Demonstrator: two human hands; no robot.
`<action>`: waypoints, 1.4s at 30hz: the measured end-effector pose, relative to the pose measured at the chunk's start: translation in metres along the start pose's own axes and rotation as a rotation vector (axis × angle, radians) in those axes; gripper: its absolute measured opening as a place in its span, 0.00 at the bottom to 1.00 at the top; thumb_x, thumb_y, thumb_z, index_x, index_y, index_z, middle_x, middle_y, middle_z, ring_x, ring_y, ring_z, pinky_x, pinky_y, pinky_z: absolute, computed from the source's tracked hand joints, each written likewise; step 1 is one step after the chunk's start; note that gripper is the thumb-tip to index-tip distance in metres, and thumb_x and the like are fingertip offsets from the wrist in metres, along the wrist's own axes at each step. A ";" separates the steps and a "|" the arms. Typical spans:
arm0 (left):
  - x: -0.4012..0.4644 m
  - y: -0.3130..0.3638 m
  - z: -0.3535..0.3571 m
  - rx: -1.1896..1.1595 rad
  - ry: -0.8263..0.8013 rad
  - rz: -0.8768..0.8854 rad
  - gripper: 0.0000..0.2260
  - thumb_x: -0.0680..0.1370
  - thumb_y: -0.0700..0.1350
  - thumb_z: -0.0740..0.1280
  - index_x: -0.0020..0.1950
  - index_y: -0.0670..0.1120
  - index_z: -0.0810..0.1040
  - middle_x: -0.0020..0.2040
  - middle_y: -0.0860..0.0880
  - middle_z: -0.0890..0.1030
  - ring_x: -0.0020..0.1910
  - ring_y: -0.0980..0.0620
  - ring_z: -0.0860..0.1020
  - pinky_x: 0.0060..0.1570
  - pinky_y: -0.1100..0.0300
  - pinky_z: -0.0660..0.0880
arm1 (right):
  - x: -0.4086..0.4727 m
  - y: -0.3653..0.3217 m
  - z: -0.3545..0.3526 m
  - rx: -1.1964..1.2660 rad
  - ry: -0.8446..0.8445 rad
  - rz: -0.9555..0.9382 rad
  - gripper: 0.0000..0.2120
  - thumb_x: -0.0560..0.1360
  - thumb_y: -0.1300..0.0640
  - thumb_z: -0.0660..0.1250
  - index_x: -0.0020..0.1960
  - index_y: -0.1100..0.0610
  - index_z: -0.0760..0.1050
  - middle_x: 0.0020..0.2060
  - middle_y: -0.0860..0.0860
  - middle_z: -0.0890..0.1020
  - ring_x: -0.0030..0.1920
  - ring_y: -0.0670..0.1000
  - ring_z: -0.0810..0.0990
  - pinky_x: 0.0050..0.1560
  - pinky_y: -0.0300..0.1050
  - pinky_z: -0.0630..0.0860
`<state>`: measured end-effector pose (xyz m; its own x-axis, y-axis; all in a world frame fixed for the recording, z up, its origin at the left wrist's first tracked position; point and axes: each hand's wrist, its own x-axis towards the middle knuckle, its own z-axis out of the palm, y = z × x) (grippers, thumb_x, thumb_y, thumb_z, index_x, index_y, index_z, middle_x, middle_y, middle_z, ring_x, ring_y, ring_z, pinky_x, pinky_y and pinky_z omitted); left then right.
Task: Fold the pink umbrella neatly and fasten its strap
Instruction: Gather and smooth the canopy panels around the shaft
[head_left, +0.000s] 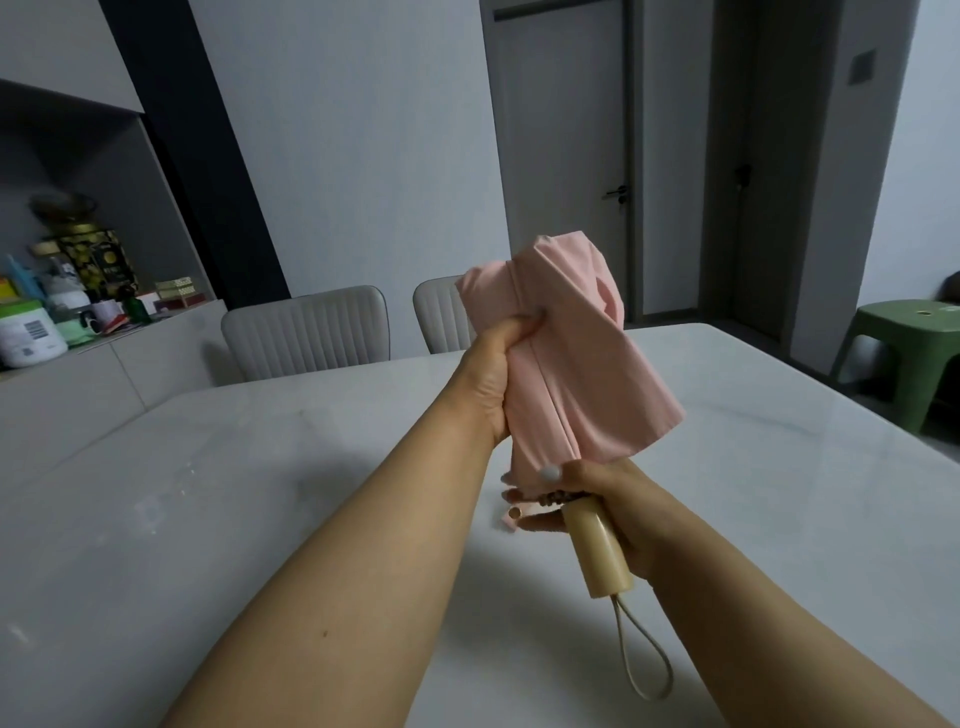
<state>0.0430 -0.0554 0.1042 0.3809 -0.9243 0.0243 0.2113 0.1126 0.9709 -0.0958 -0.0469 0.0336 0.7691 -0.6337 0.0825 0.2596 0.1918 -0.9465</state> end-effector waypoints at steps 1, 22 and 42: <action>0.000 0.000 0.001 -0.016 -0.013 -0.001 0.17 0.73 0.51 0.71 0.58 0.43 0.80 0.47 0.43 0.84 0.49 0.41 0.81 0.53 0.45 0.78 | 0.002 0.002 -0.003 0.058 -0.029 0.029 0.25 0.61 0.62 0.73 0.57 0.66 0.75 0.53 0.70 0.79 0.53 0.66 0.82 0.47 0.56 0.82; 0.004 0.069 -0.013 0.767 0.331 0.517 0.15 0.80 0.56 0.57 0.45 0.46 0.72 0.41 0.47 0.73 0.42 0.47 0.71 0.45 0.56 0.67 | 0.006 0.003 -0.012 0.006 0.060 0.009 0.14 0.60 0.68 0.67 0.46 0.67 0.72 0.28 0.59 0.73 0.25 0.52 0.71 0.23 0.40 0.71; 0.000 0.117 0.000 0.480 -0.101 0.239 0.12 0.76 0.36 0.62 0.32 0.46 0.70 0.28 0.52 0.73 0.33 0.53 0.70 0.39 0.59 0.66 | 0.011 0.009 -0.016 -0.004 0.035 0.053 0.16 0.59 0.69 0.65 0.47 0.67 0.73 0.28 0.58 0.75 0.25 0.52 0.72 0.23 0.40 0.70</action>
<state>0.0678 -0.0420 0.2180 0.2745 -0.9266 0.2571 -0.3138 0.1664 0.9348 -0.0946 -0.0636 0.0214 0.7611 -0.6483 0.0211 0.2163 0.2230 -0.9505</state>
